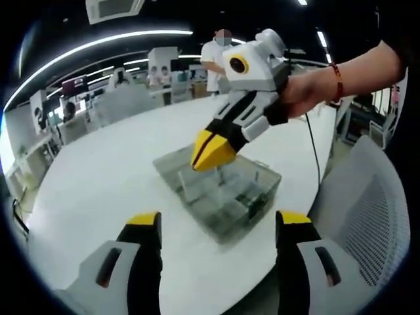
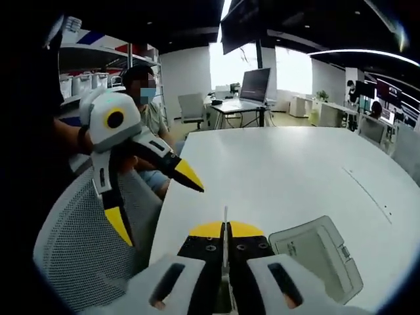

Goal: Insert the divider into the dual guide fixture by aligning both edges with the guide slots and pushing it downward to the bottom, including one-sided entry, uneven engagement, binding, and posture correction.

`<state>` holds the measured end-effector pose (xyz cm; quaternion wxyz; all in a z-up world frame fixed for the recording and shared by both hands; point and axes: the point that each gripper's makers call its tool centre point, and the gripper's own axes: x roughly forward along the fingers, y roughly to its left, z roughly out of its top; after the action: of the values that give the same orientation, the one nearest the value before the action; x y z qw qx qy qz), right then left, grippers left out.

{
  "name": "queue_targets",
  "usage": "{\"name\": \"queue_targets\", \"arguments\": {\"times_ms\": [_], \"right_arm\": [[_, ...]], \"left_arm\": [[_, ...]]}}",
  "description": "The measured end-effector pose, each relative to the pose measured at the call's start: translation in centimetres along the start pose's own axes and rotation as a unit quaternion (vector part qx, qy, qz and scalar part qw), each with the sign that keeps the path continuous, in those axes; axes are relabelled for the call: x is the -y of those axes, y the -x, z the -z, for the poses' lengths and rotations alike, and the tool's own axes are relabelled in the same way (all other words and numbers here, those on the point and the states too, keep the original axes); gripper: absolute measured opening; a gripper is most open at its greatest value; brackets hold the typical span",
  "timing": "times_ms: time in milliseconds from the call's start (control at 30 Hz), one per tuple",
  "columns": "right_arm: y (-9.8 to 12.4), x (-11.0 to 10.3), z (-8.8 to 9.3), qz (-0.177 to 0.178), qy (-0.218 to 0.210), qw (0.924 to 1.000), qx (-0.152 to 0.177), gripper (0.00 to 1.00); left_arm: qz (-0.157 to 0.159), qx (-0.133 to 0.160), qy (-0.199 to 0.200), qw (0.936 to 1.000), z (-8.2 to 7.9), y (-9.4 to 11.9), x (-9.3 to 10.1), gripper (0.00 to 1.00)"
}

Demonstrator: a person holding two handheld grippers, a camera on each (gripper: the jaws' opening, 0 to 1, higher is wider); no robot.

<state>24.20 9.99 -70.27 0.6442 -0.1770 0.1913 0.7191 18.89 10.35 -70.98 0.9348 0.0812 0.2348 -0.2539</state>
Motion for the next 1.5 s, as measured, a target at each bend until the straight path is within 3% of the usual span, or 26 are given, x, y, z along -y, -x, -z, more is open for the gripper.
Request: {"name": "queue_targets", "arguments": {"times_ms": [1033, 1267, 1500], "right_arm": [[-0.4, 0.4, 2.0, -0.010, -0.009, 0.9997, -0.020, 0.00], [-0.3, 0.4, 2.3, -0.002, -0.006, 0.9986, -0.052, 0.00], [-0.3, 0.2, 2.5, 0.005, 0.013, 0.9938, -0.111, 0.00]], "left_arm": [[-0.003, -0.004, 0.005, 1.0000, 0.1, 0.0, -0.3, 0.68], [-0.002, -0.005, 0.005, 1.0000, 0.2, 0.0, -0.2, 0.67], [0.001, -0.006, 0.005, 1.0000, 0.2, -0.1, -0.1, 0.67]]}}
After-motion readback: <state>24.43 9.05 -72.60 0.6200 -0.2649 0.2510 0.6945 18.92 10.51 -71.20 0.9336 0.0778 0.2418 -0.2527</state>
